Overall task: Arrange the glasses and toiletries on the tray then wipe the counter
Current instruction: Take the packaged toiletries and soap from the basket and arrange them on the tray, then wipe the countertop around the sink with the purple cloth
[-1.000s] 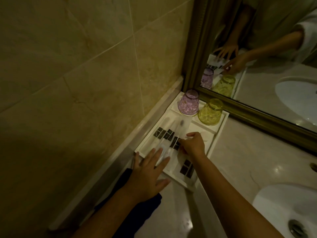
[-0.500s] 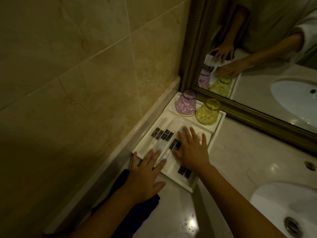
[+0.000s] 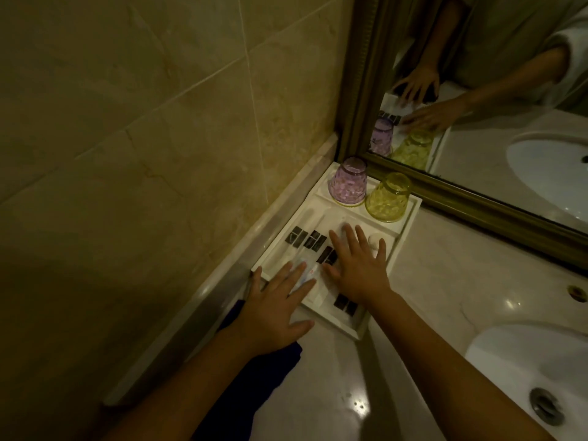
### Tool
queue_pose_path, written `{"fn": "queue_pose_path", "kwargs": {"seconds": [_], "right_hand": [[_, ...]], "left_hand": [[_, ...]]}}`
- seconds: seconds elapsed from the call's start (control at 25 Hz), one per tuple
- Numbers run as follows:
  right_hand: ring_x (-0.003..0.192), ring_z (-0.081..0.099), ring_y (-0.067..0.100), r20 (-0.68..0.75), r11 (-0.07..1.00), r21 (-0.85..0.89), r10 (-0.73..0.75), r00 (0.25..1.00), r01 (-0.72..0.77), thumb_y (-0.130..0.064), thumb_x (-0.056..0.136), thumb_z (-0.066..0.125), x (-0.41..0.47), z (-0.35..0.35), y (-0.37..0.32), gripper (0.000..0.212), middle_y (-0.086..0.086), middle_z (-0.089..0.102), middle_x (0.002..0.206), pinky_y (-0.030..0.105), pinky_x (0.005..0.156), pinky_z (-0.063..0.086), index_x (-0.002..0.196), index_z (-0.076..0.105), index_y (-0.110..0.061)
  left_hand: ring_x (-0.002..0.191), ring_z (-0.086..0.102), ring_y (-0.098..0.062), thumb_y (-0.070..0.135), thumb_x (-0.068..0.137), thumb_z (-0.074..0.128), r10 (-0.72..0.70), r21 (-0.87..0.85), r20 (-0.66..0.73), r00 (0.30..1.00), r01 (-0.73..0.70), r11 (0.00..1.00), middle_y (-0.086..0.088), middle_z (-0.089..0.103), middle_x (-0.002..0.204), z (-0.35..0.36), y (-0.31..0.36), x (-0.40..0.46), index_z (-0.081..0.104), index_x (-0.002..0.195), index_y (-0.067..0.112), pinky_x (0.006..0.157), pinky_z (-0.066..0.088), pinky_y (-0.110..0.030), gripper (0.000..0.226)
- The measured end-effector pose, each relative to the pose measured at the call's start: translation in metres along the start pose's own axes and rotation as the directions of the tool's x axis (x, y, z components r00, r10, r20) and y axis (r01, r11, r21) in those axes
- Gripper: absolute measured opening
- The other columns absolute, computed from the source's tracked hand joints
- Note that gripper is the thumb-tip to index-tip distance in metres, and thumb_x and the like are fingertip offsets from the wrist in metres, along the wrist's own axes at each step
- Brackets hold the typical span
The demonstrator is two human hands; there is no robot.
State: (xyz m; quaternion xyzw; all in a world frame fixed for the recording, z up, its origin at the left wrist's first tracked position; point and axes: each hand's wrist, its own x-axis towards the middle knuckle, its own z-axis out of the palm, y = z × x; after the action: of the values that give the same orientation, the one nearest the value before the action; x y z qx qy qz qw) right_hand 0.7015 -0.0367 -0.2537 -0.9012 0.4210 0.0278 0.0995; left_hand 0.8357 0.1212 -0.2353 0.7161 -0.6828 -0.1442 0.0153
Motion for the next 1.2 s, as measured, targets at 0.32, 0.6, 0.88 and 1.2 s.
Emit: {"fn": "queue_pose_path", "kwargs": {"seconds": [0.32,0.6,0.88,1.2], "right_hand": [[0.118,0.053,0.029,-0.217,0.954,0.258,-0.095,0.972,0.151,-0.029,0.083,0.064,-0.1,-0.017,-0.046,0.042,0.012,0.055,0.132,0.045,0.1,0.043,0.123,0.056,-0.017],[0.115,0.056,0.031,-0.16,0.933,0.196,-0.274,0.948,0.302,-0.038,0.076,0.069,-0.155,0.012,-0.124,0.061,0.013,0.056,0.132,0.042,0.094,0.046,0.128,0.052,-0.012],[0.144,0.009,0.026,-0.001,0.994,0.108,-0.028,1.0,0.028,-0.05,0.091,0.038,-0.166,0.052,-0.164,0.07,0.015,0.013,0.156,0.04,0.117,0.005,0.145,0.018,-0.01],[0.099,0.068,0.019,-0.212,0.986,0.147,-0.041,0.976,0.073,-0.032,0.055,0.087,-0.2,0.047,-0.173,0.048,0.008,0.073,0.103,0.027,0.076,0.056,0.096,0.073,-0.014]], "left_hand": [[0.126,0.036,-0.004,0.024,0.087,0.057,-0.279,-0.49,-0.369,0.886,0.07,0.869,0.015,0.037,0.136,-0.001,-0.014,-0.086,0.048,0.131,0.023,0.102,0.025,-0.016,0.045],[0.144,0.01,-0.013,0.033,0.094,0.041,-0.232,-0.186,0.029,0.972,0.234,0.954,0.004,0.011,0.158,0.03,-0.027,-0.142,0.015,0.146,0.028,0.115,0.016,-0.037,0.059],[0.145,-0.005,-0.013,0.031,0.096,0.037,-0.174,-0.039,0.127,0.976,0.181,0.983,0.006,-0.007,0.159,0.031,-0.036,-0.137,0.006,0.146,0.032,0.116,0.016,-0.045,0.059],[0.133,0.032,-0.015,0.03,0.089,0.053,-0.102,-0.143,-0.08,0.992,0.09,0.986,0.001,0.039,0.146,0.035,-0.031,-0.151,0.041,0.137,0.023,0.104,0.034,-0.028,0.049]]}}
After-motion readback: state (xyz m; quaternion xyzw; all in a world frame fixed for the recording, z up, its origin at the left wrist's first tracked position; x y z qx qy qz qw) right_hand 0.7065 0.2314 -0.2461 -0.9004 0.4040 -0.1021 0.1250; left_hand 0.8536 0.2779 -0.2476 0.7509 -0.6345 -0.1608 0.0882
